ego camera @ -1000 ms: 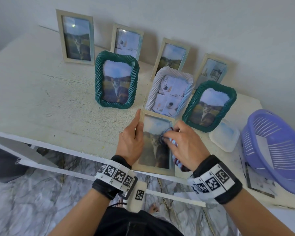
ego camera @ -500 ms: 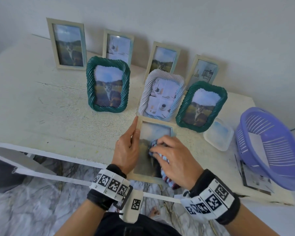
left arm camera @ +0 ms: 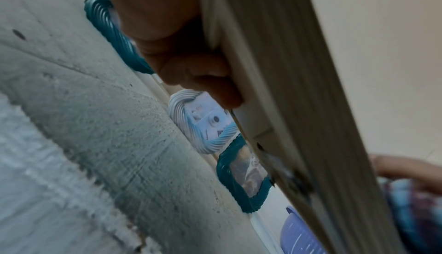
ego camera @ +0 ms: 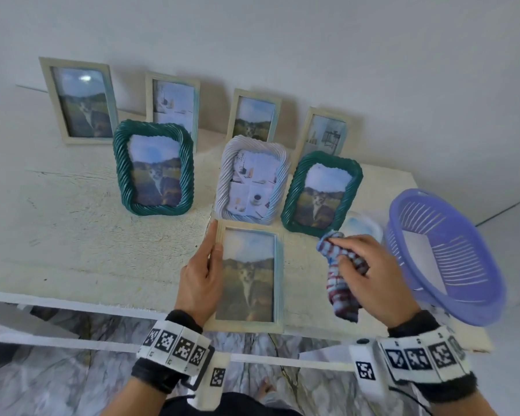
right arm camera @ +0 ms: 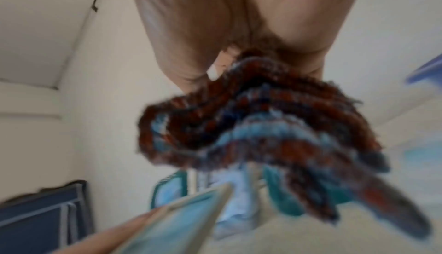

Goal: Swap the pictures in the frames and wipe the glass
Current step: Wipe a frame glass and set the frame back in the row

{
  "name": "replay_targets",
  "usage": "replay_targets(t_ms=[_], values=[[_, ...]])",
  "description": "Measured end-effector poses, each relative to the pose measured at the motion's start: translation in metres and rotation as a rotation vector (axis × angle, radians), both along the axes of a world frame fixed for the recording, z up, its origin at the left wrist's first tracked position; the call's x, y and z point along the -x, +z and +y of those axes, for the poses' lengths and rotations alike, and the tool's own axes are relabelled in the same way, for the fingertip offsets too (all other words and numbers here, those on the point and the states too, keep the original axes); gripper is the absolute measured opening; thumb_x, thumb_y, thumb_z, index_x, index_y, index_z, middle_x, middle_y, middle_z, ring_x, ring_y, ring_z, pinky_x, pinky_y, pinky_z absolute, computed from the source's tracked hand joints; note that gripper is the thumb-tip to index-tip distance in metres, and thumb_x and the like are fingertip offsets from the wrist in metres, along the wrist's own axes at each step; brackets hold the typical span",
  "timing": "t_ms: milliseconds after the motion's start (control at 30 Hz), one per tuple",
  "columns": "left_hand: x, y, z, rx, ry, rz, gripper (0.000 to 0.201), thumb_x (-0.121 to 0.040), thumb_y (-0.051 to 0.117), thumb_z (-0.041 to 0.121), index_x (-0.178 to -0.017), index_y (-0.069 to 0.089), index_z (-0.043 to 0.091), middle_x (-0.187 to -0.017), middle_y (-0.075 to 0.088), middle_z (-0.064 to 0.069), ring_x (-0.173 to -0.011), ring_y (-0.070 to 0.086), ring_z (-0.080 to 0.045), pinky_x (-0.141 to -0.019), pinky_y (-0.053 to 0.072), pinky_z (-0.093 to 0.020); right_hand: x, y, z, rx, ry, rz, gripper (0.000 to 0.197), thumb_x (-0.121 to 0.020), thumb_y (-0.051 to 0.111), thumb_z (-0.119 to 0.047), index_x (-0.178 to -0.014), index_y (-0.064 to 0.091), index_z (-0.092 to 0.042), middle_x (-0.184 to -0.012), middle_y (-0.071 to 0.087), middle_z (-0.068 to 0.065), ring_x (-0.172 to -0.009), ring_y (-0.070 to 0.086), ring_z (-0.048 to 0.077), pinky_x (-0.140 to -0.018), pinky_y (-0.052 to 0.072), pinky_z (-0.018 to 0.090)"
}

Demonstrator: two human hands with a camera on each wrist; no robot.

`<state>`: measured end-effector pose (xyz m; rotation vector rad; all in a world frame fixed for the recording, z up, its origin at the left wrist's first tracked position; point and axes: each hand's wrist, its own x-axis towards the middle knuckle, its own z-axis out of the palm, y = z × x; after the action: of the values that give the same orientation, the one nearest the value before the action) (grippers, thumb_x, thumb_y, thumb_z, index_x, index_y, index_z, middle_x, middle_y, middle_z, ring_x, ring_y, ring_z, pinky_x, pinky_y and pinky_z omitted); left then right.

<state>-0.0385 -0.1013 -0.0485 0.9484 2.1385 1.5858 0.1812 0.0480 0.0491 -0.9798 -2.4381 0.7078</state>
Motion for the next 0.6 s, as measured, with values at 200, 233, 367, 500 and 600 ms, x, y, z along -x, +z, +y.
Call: replay_targets(t_ms=[200,233,367,500,600], values=[[-0.006,0.0,0.007,-0.017,-0.035,-0.028,0.045,-0.103,0.039,0.028,-0.145,0.031,0.042,-0.058,0.04,0.01,-0.049,0.035,-0.004,-0.053,0.034,-0.024,0.001,-0.043,0.078,-0.087,-0.3,-0.405,0.04,-0.088,0.055,-0.012,-0.128,0.057,-0.006,-0.12,0.054,0.022,-0.106,0.052,0.039,-0.095,0.042,0.04],[-0.006,0.0,0.008,-0.023,-0.042,-0.025,0.044,-0.103,0.039,0.031,-0.144,0.031,0.045,-0.061,0.043,0.006,-0.051,0.036,-0.003,-0.055,0.037,-0.028,0.006,-0.049,0.089,-0.101,-0.326,-0.432,0.041,-0.089,0.054,-0.011,-0.13,0.055,-0.008,-0.121,0.054,0.023,-0.106,0.052,0.04,-0.096,0.042,0.042],[-0.004,-0.002,0.014,-0.03,-0.067,-0.051,0.049,-0.093,0.034,0.06,-0.141,0.031,0.057,-0.085,0.054,0.006,-0.071,0.052,-0.013,-0.073,0.055,-0.041,0.022,-0.059,0.121,-0.113,-0.458,-0.507,0.036,-0.093,0.051,-0.009,-0.128,0.055,-0.006,-0.124,0.048,0.024,-0.108,0.05,0.043,-0.096,0.041,0.043],[-0.006,0.0,0.016,-0.06,-0.072,-0.071,0.055,-0.087,0.032,0.067,-0.142,0.031,0.056,-0.092,0.048,0.008,-0.08,0.049,-0.012,-0.073,0.048,-0.034,0.025,-0.071,0.132,0.004,-0.495,-0.57,0.036,-0.096,0.047,-0.019,-0.129,0.052,-0.005,-0.13,0.044,0.023,-0.109,0.052,0.043,-0.096,0.043,0.042],[-0.006,0.002,0.016,-0.073,-0.07,-0.084,0.06,-0.088,0.032,0.066,-0.145,0.032,0.048,-0.092,0.042,0.012,-0.082,0.043,-0.008,-0.074,0.041,-0.029,0.02,-0.072,0.128,0.016,-0.457,-0.519,0.04,-0.095,0.048,-0.024,-0.131,0.048,-0.006,-0.132,0.045,0.025,-0.113,0.05,0.043,-0.097,0.043,0.044]])
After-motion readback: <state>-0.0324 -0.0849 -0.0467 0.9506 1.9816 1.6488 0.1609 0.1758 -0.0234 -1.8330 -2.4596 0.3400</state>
